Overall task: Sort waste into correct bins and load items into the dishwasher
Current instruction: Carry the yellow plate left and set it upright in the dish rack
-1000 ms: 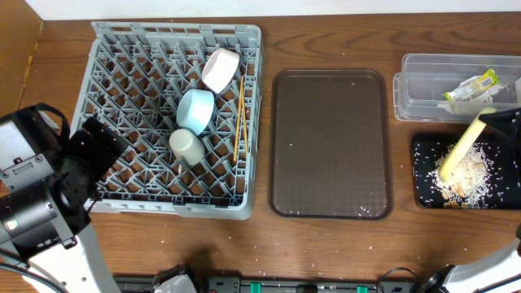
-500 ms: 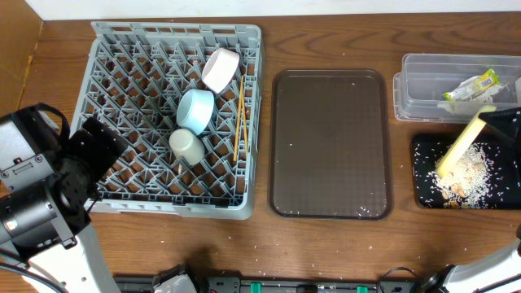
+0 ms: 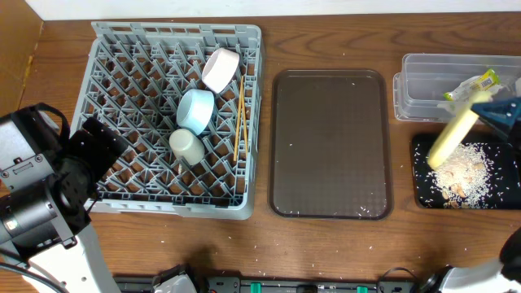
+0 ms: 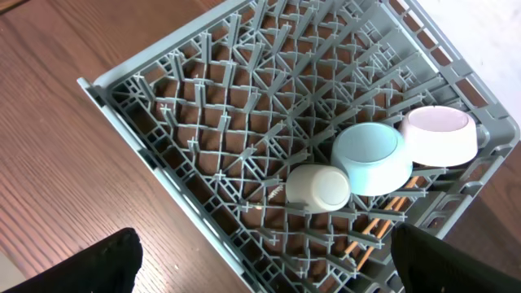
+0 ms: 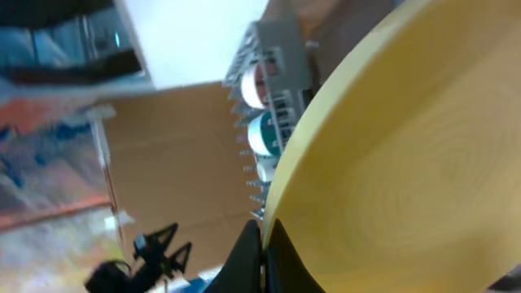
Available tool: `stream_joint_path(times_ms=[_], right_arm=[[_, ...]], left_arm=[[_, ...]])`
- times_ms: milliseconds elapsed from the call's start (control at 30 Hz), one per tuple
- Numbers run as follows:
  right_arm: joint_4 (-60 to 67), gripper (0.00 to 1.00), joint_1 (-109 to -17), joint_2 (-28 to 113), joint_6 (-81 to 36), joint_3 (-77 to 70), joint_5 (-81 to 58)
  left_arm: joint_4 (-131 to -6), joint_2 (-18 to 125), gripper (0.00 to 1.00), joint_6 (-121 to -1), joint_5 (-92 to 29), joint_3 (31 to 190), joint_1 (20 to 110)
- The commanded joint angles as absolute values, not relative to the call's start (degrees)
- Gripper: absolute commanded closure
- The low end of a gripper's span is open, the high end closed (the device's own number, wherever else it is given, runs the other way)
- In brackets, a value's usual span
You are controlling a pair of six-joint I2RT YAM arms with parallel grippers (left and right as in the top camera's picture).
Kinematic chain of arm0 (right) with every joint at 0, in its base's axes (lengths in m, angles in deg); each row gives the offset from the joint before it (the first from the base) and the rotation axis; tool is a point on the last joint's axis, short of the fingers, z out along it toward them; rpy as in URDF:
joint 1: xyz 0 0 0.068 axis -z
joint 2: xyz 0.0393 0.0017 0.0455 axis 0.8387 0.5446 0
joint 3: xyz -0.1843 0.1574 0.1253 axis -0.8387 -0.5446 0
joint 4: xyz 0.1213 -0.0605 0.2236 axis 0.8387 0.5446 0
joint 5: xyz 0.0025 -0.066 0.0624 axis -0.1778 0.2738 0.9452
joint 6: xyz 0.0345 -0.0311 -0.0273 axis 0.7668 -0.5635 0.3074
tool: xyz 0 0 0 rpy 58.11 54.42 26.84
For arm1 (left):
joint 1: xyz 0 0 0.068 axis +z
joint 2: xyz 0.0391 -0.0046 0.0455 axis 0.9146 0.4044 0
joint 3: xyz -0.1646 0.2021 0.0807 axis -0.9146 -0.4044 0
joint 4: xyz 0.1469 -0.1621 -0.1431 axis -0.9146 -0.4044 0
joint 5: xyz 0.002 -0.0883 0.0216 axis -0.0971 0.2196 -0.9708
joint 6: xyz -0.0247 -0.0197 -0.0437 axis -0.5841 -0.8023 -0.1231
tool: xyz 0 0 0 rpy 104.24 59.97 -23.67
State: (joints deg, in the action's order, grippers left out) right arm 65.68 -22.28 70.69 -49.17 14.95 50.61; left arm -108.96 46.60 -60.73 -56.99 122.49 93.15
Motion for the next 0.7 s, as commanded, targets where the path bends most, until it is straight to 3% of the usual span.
stream_joint_path(times_ms=[0,167,367,567,667], right_arm=[[62.64,0.99,-28.21,66.73,-48.49,14.84,58.79],[42.27,0.99,-40.05,65.64,-29.17,14.84,59.88],[13.14,0.99,-58.35,65.66,-3.4,14.84,44.87],[-6.18,0.99,-73.67,66.05,9.06,14.84,27.75],[-18.49,0.99,-80.14,68.77,10.92,14.84,27.31]], left_arm=[[-109.0,46.55,0.01,-60.43,-57.49,122.86,93.41],[-109.0,46.55,0.01,-60.43,-57.49,122.86,93.39],[-109.0,46.55,0.01,-60.43,-57.49,122.86,93.41],[-109.0,46.55,0.01,-60.43,-57.49,122.86,93.41],[-109.0,46.55,0.01,-60.43,-57.49,122.86,93.39]])
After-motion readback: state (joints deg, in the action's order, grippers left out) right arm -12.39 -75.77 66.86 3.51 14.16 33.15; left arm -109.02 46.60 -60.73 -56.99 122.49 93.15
